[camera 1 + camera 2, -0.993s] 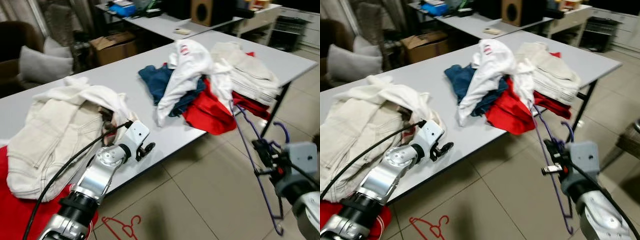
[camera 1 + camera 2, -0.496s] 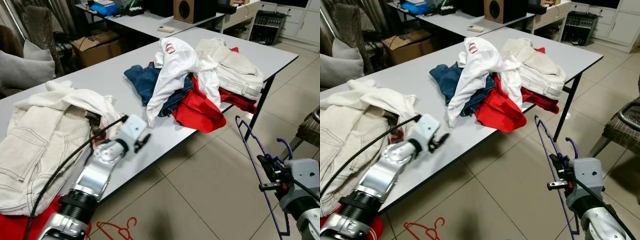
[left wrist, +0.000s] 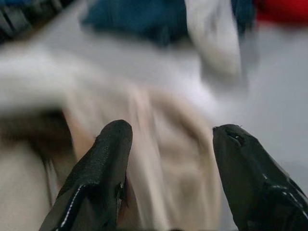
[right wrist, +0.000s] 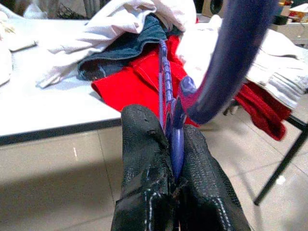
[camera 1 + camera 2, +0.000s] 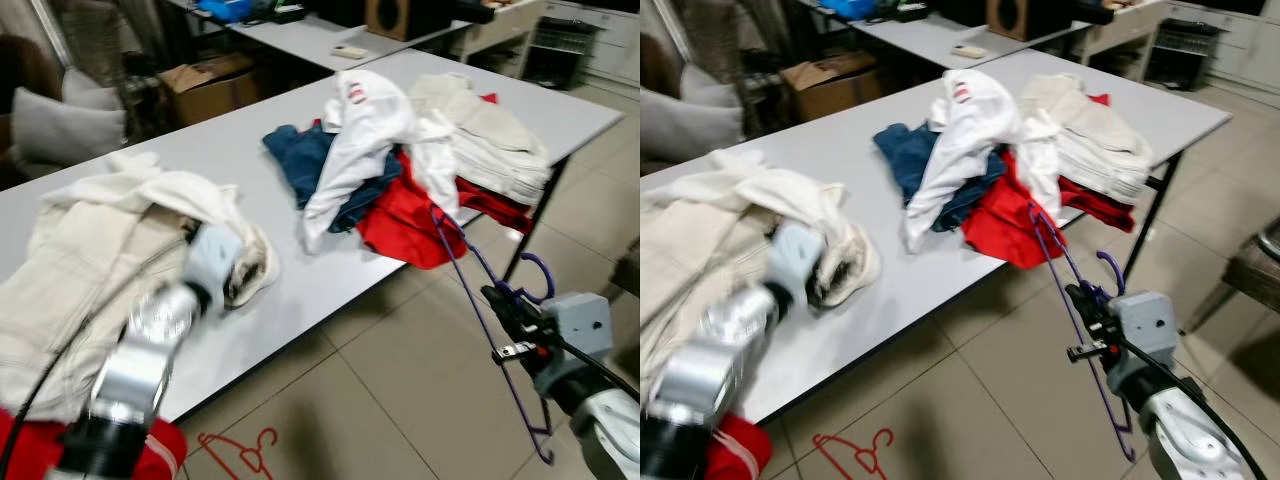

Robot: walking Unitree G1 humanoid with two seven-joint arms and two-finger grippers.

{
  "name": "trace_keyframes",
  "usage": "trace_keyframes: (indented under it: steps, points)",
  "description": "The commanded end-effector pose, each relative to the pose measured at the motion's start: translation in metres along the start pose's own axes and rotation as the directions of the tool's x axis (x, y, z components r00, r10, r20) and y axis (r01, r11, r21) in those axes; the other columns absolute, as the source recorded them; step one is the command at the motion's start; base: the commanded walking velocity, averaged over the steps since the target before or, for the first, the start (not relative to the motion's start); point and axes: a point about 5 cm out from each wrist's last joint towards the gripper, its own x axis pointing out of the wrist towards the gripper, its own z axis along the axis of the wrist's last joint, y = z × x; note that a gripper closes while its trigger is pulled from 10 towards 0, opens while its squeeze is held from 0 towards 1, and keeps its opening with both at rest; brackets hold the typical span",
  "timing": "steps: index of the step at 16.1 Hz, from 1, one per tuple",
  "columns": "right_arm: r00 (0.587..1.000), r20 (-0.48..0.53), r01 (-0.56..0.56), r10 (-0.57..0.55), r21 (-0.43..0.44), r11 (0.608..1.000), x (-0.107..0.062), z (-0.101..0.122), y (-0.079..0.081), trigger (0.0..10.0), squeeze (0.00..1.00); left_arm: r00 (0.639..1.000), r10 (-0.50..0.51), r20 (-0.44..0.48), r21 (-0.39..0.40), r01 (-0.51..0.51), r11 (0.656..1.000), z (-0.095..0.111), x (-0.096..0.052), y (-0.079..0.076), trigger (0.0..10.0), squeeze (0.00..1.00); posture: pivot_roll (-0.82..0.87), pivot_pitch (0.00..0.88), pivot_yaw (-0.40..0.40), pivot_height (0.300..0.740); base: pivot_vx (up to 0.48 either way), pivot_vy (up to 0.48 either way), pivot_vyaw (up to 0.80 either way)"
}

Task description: Hang hanger

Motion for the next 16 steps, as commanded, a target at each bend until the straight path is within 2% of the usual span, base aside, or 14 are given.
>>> trace_keyframes:
  steps: [1, 3, 5, 6, 7, 9, 10, 11, 13, 14, 15, 16]
  points:
    - [1.0, 0.001, -0.006, 0.006, -0.004, 1.0, 0.003, -0.003, 0.002, 10.0, 0.0, 1.0, 0.002, -0.011, -0.007, -0.002, 1.0, 0.001, -0.002, 0.0, 10.0, 0.0, -0.23, 0.0, 0.107, 0.74, 0.0, 0.0, 0.0]
    - [1.0, 0.022, -0.006, 0.006, 0.019, 1.0, 0.006, 0.001, 0.005, 10.0, 0.0, 1.0, -0.001, -0.02, -0.002, 0.001, 1.0, 0.002, -0.002, -0.003, 10.0, 0.0, -0.22, 0.0, 0.106, 0.74, 0.0, 0.0, 0.0]
    - [1.0, 0.027, -0.014, 0.014, 0.008, 1.0, 0.009, -0.001, 0.008, 10.0, 0.0, 0.994, 0.099, -0.053, 0.081, -0.094, 0.992, -0.003, 0.0, 0.008, 10.0, 0.0, -0.22, 0.0, 0.11, 0.74, 0.0, 0.0, 0.0]
    - [0.999, 0.03, -0.014, 0.014, 0.01, 1.0, 0.009, -0.001, 0.009, 10.0, 0.0, 0.992, 0.113, -0.056, 0.09, -0.108, 0.99, -0.004, 0.0, 0.01, 10.0, 0.0, -0.22, 0.0, 0.11, 0.74, 0.0, 0.0, 0.0]
    - [0.999, 0.039, -0.015, 0.015, 0.016, 1.0, 0.01, -0.001, 0.011, 10.0, 0.0, 0.993, 0.098, -0.071, 0.081, -0.092, 0.992, -0.008, 0.003, 0.008, 10.0, 0.0, -0.23, 0.0, 0.109, 0.74, 0.0, 0.0, 0.0]
    - [0.999, 0.038, -0.011, 0.01, 0.007, 1.0, 0.013, -0.002, 0.012, 10.0, 0.0, 0.996, 0.059, -0.072, -0.033, -0.061, 0.998, -0.009, 0.005, 0.001, 10.0, 0.0, -0.24, 0.0, 0.12, 0.74, 0.0, 0.0, 0.0]
    - [0.999, 0.045, -0.005, 0.004, 0.011, 1.0, 0.013, 0.0, 0.012, 10.0, 0.0, 0.996, 0.024, -0.08, -0.04, -0.027, 0.999, -0.01, 0.006, -0.005, 10.0, 0.0, -0.24, 0.0, 0.121, 0.74, 0.0, 0.0, 0.0]
    - [0.999, 0.046, 0.004, -0.005, 0.01, 1.0, 0.013, -0.001, 0.011, 10.0, 0.0, 0.996, -0.006, -0.093, -0.023, 0.003, 1.0, -0.013, 0.005, -0.01, 3.8, 0.0, -0.25, 0.0, 0.125, 0.74, 0.0, 0.0, 0.0]
    - [0.999, 0.047, 0.018, -0.018, 0.007, 1.0, 0.013, -0.002, 0.011, 10.0, 0.0, 0.992, -0.008, -0.124, -0.001, 0.008, 1.0, -0.019, 0.006, -0.013, 2.8, 0.0, -0.25, 0.0, 0.126, 0.74, 0.0, 0.0, 0.0]
    - [0.999, 0.049, 0.019, -0.019, 0.007, 1.0, 0.013, -0.001, 0.011, 10.0, 0.0, 0.991, -0.001, -0.132, 0.006, 0.002, 1.0, -0.021, 0.006, -0.013, 1.8, 0.0, -0.25, 0.0, 0.125, 0.74, 0.0, 0.0, 0.0]
    - [0.998, 0.052, 0.022, -0.023, 0.009, 1.0, 0.015, -0.001, 0.011, 10.0, 0.0, 0.99, 0.025, -0.138, -0.004, -0.026, 1.0, -0.023, 0.009, -0.013, 0.0, 0.0, -0.25, 0.0, 0.121, 0.74, 0.0, 0.0, 0.0]
    - [0.998, 0.054, 0.022, -0.022, 0.009, 1.0, 0.016, -0.001, 0.012, 10.0, 0.0, 0.99, 0.042, -0.131, -0.024, -0.045, 0.999, -0.023, 0.01, -0.013, 0.0, 0.0, -0.24, 0.0, 0.119, 0.74, 0.0, 0.0, 0.0]
